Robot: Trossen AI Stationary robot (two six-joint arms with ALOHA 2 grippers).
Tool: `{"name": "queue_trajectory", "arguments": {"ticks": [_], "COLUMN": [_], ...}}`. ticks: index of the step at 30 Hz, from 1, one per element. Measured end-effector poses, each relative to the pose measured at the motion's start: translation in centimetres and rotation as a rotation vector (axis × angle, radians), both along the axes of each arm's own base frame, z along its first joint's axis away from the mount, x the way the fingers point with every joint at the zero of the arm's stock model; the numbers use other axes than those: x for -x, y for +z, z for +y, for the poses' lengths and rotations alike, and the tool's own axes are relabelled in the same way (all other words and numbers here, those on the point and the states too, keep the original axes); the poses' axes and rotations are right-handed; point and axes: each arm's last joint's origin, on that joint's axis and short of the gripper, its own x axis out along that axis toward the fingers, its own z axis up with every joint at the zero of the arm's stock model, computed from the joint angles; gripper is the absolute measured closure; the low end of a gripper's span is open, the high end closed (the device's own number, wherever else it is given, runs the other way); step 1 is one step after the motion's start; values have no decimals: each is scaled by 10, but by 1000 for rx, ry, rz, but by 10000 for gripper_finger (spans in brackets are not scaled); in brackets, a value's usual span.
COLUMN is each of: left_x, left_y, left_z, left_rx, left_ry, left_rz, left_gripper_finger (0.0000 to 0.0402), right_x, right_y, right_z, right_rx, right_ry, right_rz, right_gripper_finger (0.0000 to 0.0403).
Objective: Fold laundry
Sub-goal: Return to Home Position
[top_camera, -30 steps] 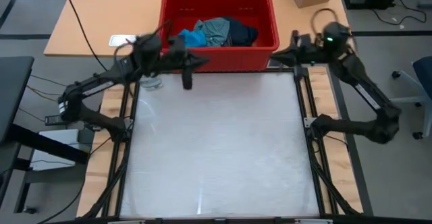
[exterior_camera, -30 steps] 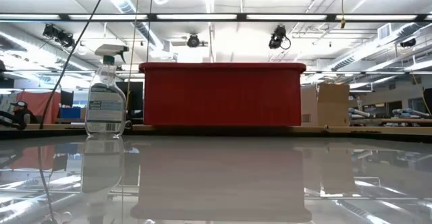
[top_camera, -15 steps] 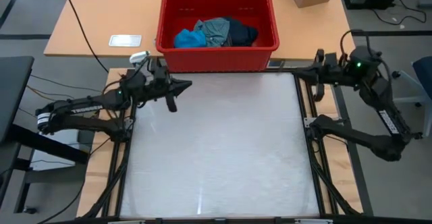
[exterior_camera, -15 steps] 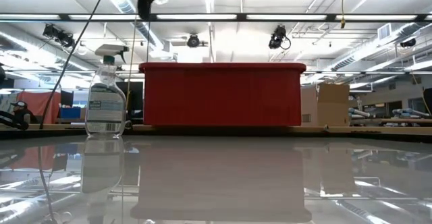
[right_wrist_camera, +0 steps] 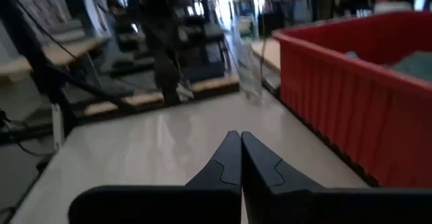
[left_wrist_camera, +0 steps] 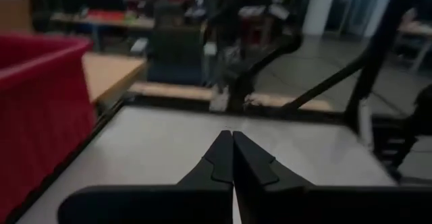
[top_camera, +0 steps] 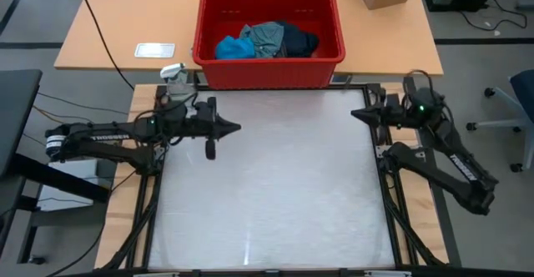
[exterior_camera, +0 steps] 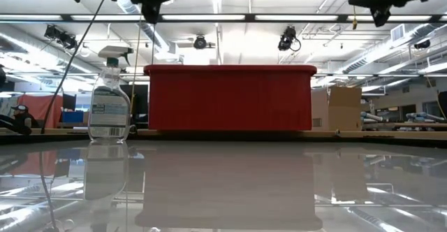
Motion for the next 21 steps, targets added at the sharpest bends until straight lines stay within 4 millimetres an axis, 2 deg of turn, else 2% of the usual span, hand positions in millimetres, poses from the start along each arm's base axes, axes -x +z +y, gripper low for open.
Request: {"name": "queue_trajectory", "arguments": {"ticks": [4,7,10,16,19,21], "left_x": [1,2,5,11,11,11], "left_y": [-11,-14,-12,-7,-8,-16], "left_z": [0,4,10,17,18,18], "left_rx": [-6,-13,-16,-19,-22,-21], "left_ry": [9,15,50,55,53,52], "left_rz": [111,146,130,104,111,89], "left_gripper_finger": [400,400,400,401,401,401], "right_x": [4,6,6,5,6,7], "right_y": [-23,-32,-42,-36,-35,-35], "right_z": [5,3,1,7,9,10], "right_rx": [19,40,-17,58,95,108], "right_ry": [21,-94,-181,38,65,71], "right_rz": [-85,-158,-153,-184,-194,-188], "right_gripper_finger": [401,401,397,400,400,400]}}
